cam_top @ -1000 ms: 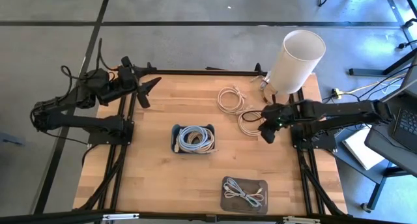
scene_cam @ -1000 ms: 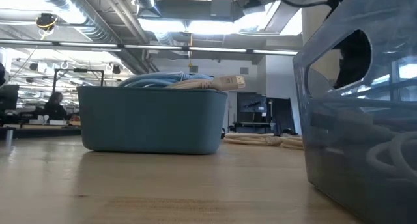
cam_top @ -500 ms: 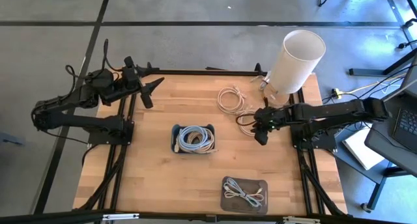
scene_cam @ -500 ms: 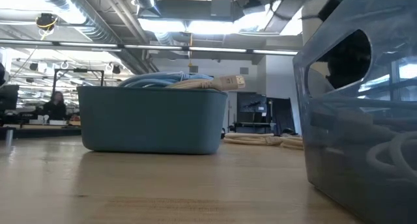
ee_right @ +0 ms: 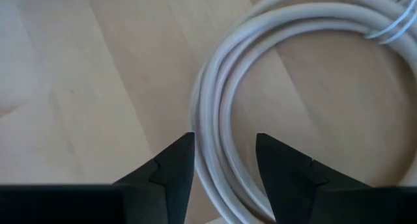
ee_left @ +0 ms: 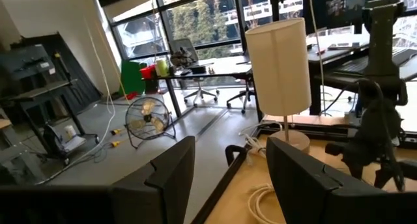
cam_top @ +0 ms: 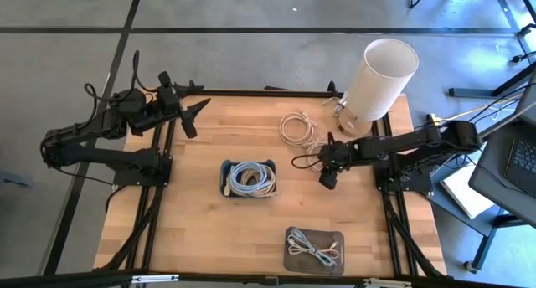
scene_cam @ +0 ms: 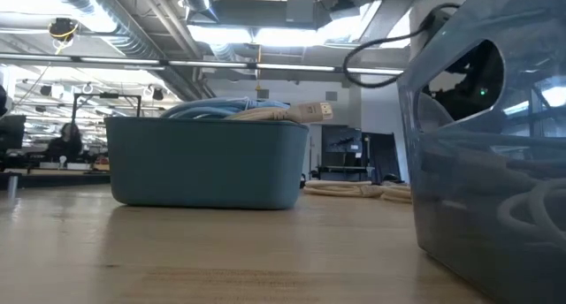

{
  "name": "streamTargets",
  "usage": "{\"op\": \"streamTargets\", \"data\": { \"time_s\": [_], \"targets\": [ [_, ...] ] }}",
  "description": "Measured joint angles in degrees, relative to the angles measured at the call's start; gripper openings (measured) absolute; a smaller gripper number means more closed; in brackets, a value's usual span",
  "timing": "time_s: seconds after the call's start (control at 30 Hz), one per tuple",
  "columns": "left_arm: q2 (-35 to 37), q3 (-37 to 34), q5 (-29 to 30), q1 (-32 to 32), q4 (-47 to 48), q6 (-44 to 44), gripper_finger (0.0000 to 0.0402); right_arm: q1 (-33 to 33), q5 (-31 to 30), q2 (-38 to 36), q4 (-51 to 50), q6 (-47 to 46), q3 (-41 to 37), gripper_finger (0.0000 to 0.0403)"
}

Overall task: Pick & Place USB Port
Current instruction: Put the brown charger cable into the blue bin

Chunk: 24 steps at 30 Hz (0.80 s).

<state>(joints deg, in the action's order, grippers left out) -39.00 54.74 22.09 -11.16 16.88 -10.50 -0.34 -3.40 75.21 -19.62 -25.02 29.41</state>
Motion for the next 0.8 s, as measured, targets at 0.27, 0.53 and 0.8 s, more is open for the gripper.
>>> {"op": "streamTargets", "data": {
  "time_s": [0.27, 0.53, 0.8],
  "targets": [
    [0.00, 0.00, 0.74, 0.01, 0.00, 2.30, 0.0184, -0.02, 1.31, 4.55, 3.09, -0.09, 0.22, 0.0169],
    [0.00, 0.00, 0.76, 0.00, 0.02, 2.27, 0.0184, 0.00, 1.95, 5.10, 3.58, -3.32, 0.26, 0.0089],
    [0.00, 0.00, 0.39, 0.00, 0.04, 6.08, 0.0184, 0.34, -3.49, 2.78, -1.79, -8.54, 1.79, 0.0027]
  ]
}}
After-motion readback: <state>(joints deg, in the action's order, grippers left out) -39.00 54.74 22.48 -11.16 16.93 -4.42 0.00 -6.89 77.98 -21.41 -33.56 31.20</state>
